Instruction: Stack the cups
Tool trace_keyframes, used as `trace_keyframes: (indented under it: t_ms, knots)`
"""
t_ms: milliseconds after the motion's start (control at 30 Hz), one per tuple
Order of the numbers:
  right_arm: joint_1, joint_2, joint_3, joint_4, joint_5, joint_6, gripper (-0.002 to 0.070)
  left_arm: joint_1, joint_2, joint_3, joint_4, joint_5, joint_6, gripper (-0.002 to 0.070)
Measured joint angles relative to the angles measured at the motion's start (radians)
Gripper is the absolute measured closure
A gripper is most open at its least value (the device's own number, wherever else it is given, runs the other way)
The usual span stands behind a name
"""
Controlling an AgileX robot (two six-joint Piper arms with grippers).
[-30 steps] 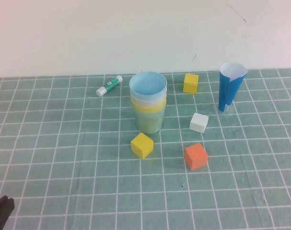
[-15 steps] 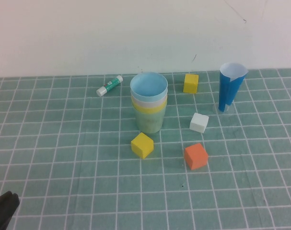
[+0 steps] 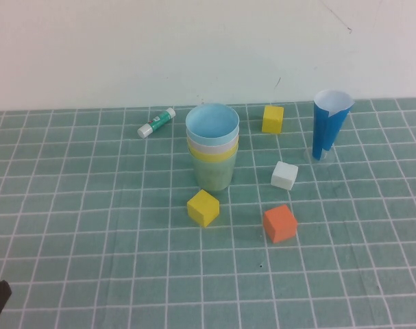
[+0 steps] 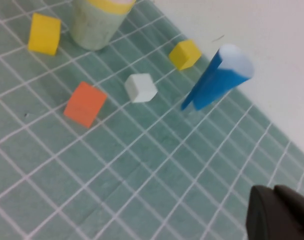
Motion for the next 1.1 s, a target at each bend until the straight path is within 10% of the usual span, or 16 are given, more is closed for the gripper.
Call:
trace_keyframes:
  t_ms: [400, 1100]
  knots:
    - [0.0, -0.226, 0.395, 0.089, -0.083, 0.099, 0.0678, 0.0, 0.0, 0.0, 0.085, 0.019, 0.015, 0.0676]
    - [0.0, -0.226, 0.498, 0.091, -0.035, 0.099, 0.0678, 0.003, -0.002, 0.007, 0.095, 0.158, 0.016, 0.0676]
